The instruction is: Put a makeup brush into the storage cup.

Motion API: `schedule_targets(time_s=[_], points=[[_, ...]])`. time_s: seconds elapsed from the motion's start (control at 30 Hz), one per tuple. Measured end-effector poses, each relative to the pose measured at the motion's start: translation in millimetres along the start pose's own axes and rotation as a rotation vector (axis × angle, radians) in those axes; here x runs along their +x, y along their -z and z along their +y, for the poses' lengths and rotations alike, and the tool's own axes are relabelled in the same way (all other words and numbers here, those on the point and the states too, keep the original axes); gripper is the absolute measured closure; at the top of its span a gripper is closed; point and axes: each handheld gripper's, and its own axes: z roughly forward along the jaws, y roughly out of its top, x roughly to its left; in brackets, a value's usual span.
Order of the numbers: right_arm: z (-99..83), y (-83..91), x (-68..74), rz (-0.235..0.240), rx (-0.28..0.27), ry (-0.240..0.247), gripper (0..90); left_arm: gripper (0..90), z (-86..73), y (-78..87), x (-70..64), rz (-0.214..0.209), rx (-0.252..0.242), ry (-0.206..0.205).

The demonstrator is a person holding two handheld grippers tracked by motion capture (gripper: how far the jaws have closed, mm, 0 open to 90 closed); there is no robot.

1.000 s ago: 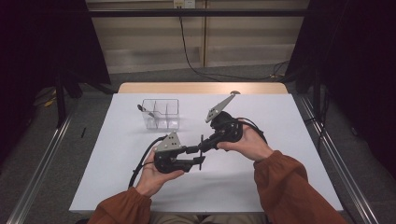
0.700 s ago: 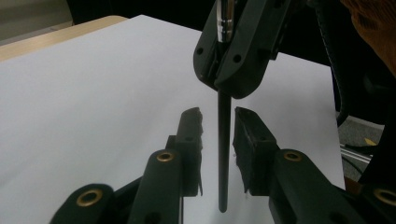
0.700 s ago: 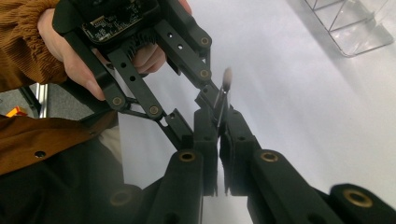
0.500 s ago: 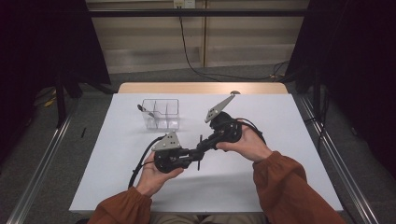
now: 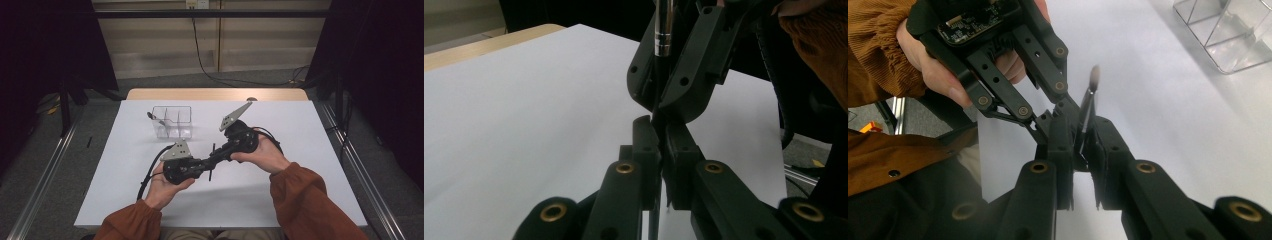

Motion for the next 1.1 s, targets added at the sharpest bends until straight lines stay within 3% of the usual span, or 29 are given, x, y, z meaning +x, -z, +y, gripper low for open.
schedule_targets(time_s=[0.5,0.8,1.1], points=[[-8.0,12.2,-1.7,0.004,-0.13,-0.019,66.3,85.7,0.0,3.8,3.2,0.014,-0.006,0.008],[-20.4,18.8,-2.8,-0.04,-0.234,-0.04,46.5,85.8,0.2,6.0,3.8,0.02,-0.003,0.009],[-31.3,15.5,-2.1,-0.055,-0.283,-0.061,29.9,85.7,0.7,8.5,4.1,0.028,-0.005,0.005]])
